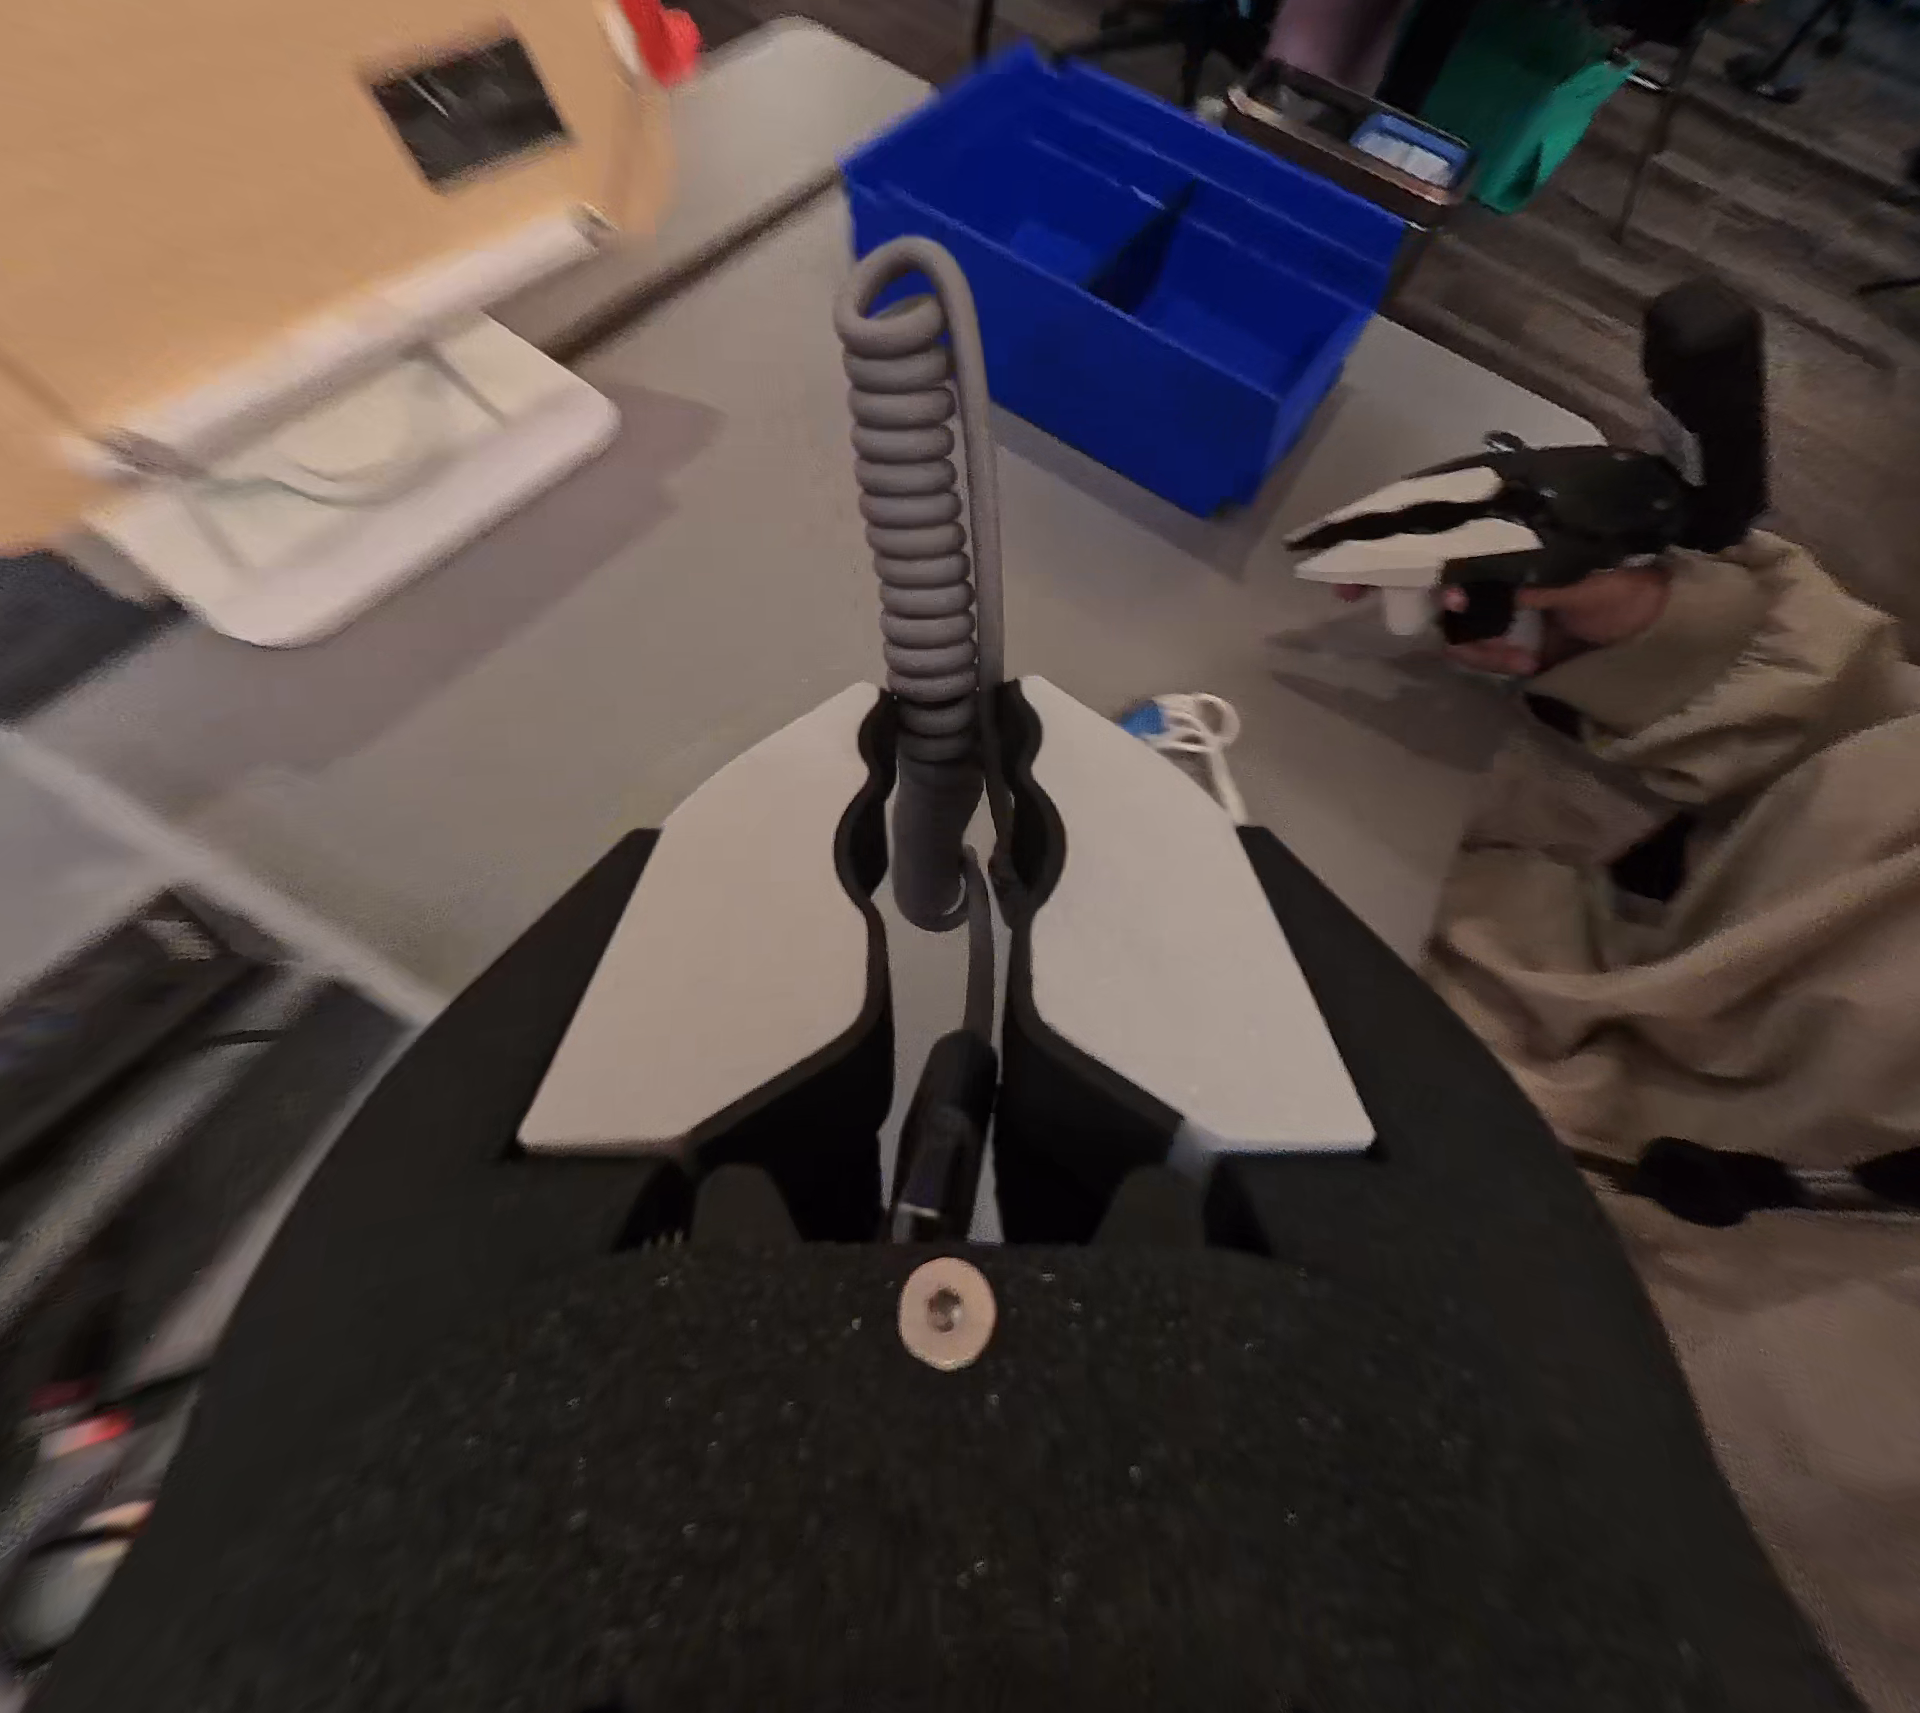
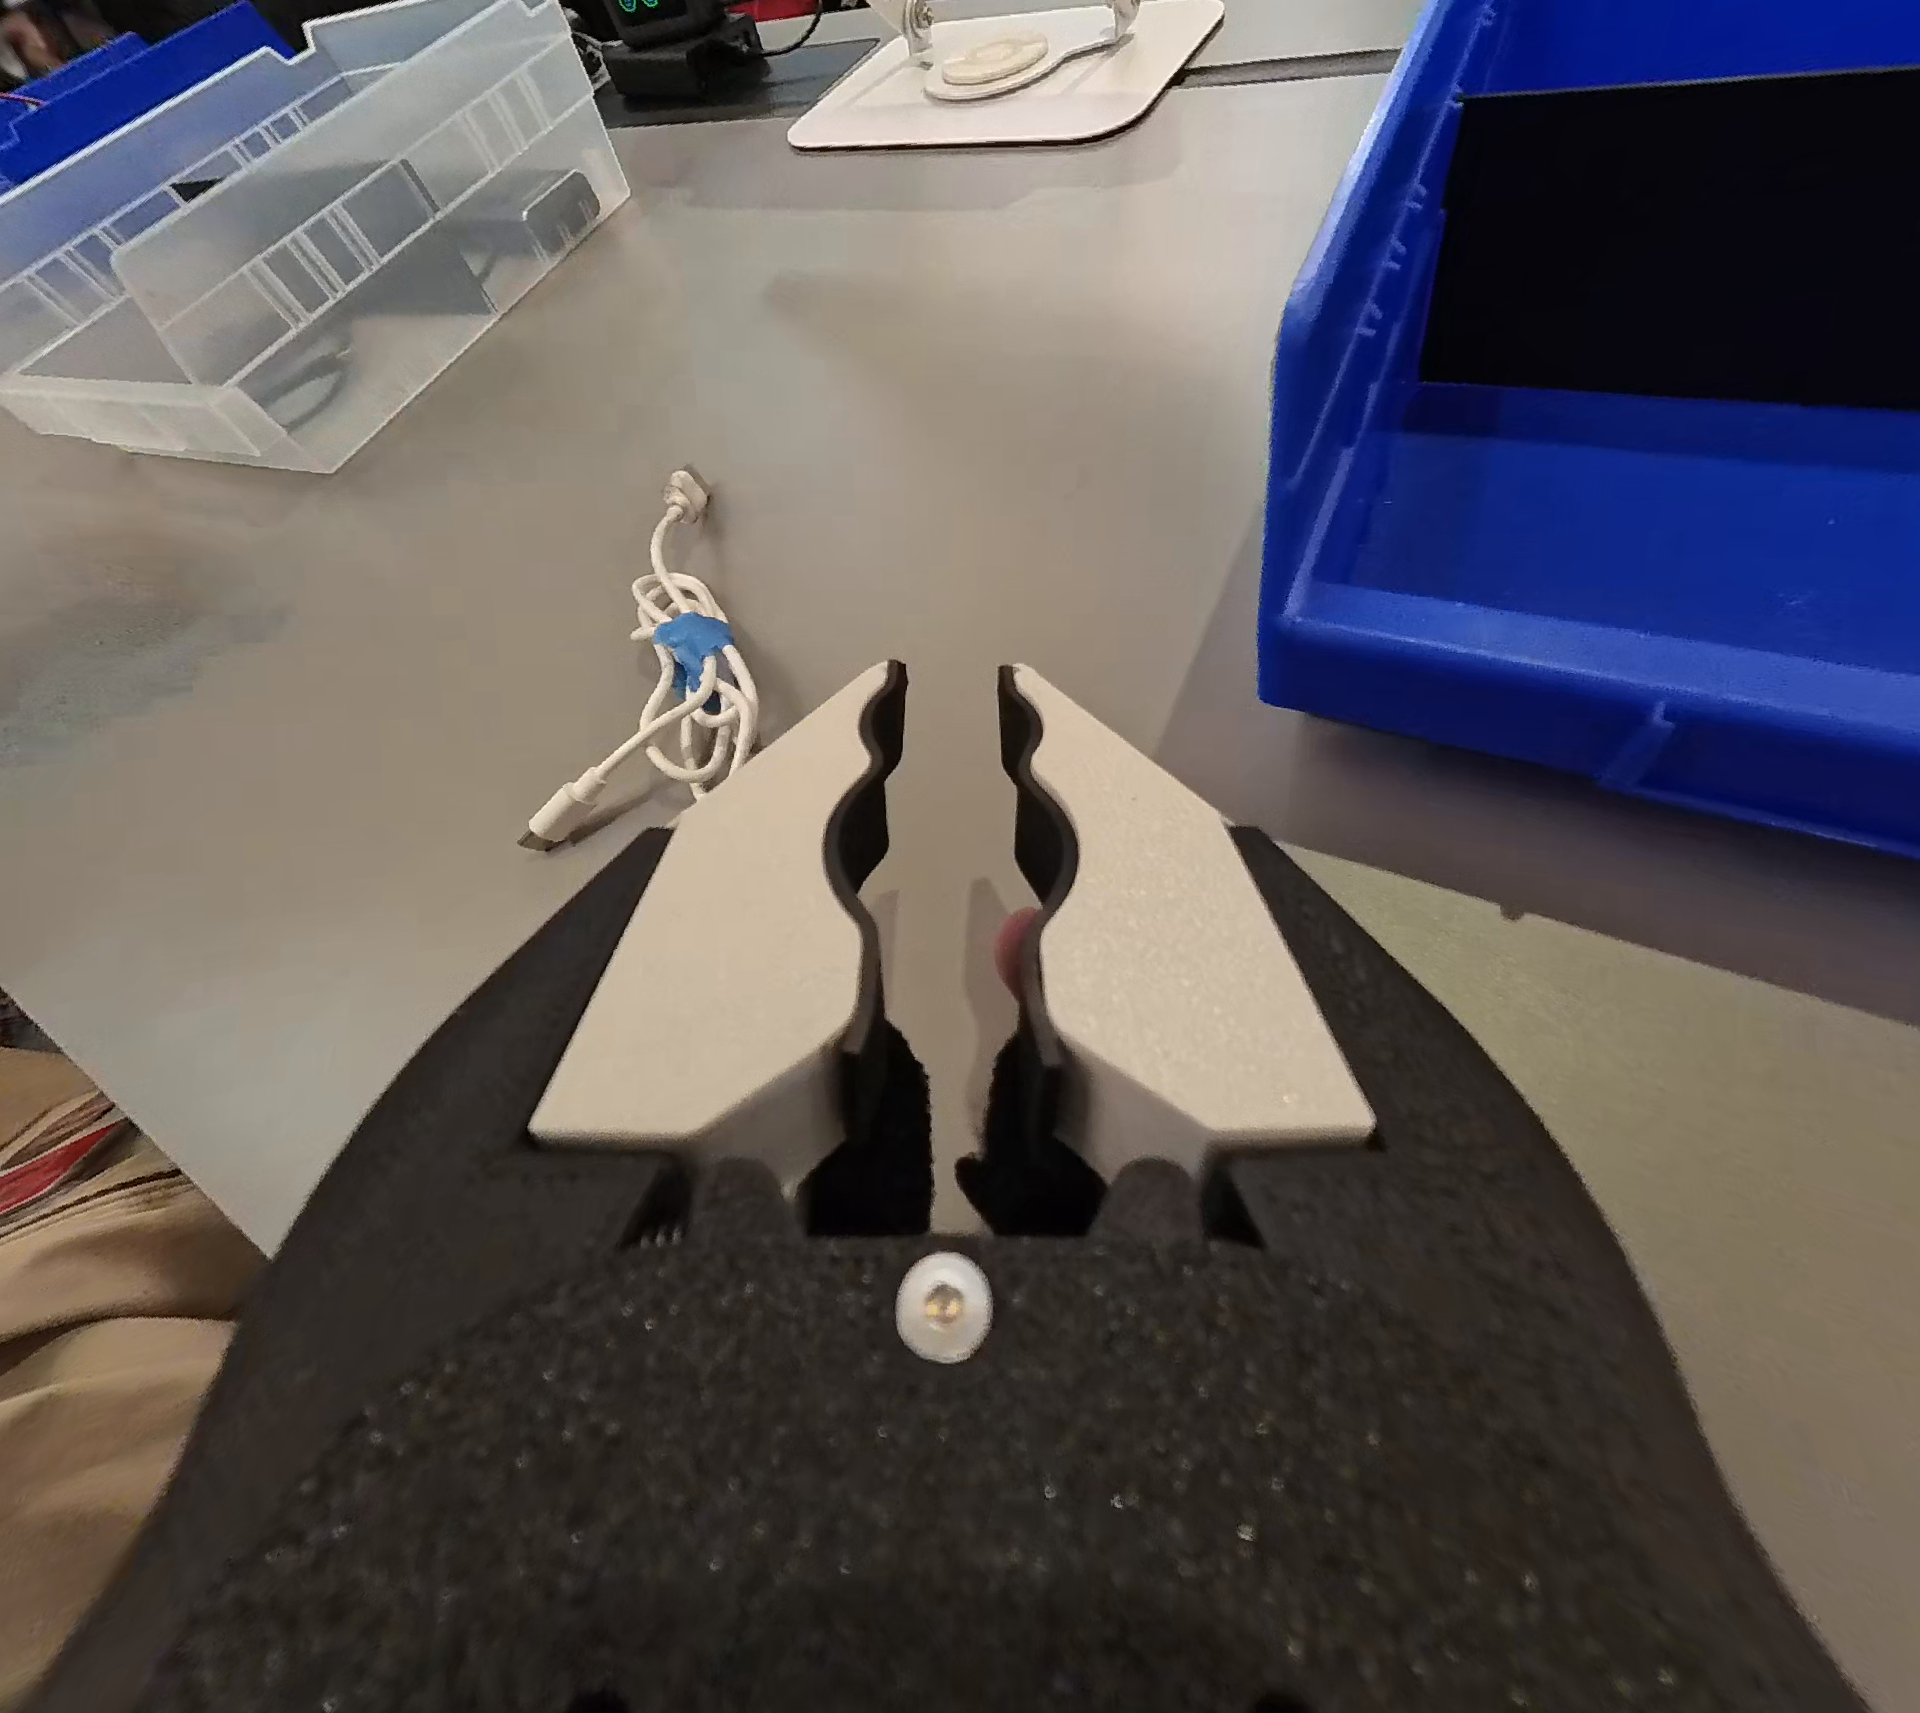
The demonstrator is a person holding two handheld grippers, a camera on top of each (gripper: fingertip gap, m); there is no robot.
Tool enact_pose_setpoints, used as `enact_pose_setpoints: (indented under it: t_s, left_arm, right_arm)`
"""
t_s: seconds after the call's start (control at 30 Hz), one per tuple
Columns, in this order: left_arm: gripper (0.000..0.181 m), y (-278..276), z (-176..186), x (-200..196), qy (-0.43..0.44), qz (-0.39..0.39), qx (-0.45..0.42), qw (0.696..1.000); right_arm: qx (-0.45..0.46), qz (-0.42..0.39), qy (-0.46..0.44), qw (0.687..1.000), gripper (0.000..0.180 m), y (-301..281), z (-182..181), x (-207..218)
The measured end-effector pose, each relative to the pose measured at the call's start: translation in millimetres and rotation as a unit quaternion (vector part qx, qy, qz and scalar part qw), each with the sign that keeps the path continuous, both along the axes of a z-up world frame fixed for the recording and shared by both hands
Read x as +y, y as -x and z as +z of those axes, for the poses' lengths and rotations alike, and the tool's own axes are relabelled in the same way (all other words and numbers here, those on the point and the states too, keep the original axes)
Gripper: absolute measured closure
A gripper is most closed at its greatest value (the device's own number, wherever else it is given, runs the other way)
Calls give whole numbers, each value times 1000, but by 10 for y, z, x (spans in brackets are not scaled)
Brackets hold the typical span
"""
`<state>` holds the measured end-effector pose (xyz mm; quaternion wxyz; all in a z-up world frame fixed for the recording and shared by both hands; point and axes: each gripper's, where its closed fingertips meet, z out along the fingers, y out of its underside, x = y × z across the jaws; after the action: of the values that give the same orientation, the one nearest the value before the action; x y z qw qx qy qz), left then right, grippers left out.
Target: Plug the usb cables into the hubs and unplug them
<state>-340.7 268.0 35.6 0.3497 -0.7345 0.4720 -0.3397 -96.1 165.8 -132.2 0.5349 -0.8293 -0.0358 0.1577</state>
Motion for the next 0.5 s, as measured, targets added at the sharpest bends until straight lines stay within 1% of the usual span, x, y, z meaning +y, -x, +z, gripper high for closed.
enact_pose_setpoints:
  t_s: [0.07, 0.13, 0.2, 0.27, 0.33, 0.4, 0.5]
  left_arm:
    - [162, -266, -397, -277, 62, -41, 37, 997]
    - [162, -453, -844, -414, 80, -65, 88, 991]
    - [162, -581, -1246, -432, 85, -74, 132, 985]
    - [162, -687, -1529, -403, 114, -68, 139, 981]
    - [161, -838, -1591, -369, 186, -45, 74, 979]
    - [162, -922, -1603, -312, 251, -9, 6, 968]
    - [161, -914, -1638, -259, 310, 32, -74, 947]
  right_arm:
    - [0, 1, 0, 1000, 162, 1, 3, -5]
    - [1, 1, -2, 1000, 162, 2, 13, -10]
    - [1, 1, -2, 1000, 162, -2, 16, -13]
    - [3, 1, -2, 1000, 162, -9, 17, -16]
    - [5, 0, -2, 1000, 162, -15, 21, -21]
    - [6, 0, -1, 1000, 162, -21, 21, -30]
    - [4, -2, 0, 1000, 162, -35, 12, -39]
